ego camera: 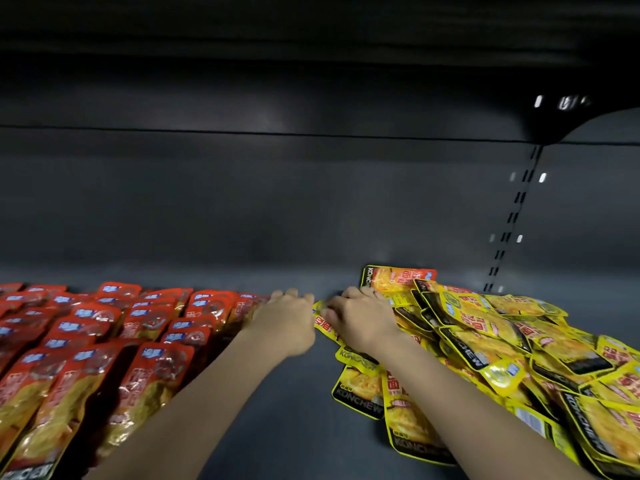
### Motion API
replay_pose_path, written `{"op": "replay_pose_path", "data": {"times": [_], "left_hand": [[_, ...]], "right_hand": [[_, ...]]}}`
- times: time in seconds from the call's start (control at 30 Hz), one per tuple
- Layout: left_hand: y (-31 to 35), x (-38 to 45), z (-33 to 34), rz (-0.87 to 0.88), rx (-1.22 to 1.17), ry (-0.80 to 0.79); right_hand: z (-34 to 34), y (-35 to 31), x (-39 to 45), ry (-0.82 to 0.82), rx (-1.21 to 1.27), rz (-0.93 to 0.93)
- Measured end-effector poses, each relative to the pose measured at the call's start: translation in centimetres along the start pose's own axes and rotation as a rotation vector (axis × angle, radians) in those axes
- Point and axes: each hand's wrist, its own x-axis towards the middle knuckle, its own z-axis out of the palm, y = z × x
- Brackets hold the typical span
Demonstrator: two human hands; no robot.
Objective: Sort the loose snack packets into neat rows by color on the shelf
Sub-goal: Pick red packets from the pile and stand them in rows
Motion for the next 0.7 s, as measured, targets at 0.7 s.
{"op": "replay_pose_path", "data": {"times": [0.7], "left_hand": [[15.2, 10.8, -3.1, 0.189, -0.205, 0.218]], "right_hand": [[-5.5, 11.0, -5.5, 0.297, 0.451, 0.097]]}}
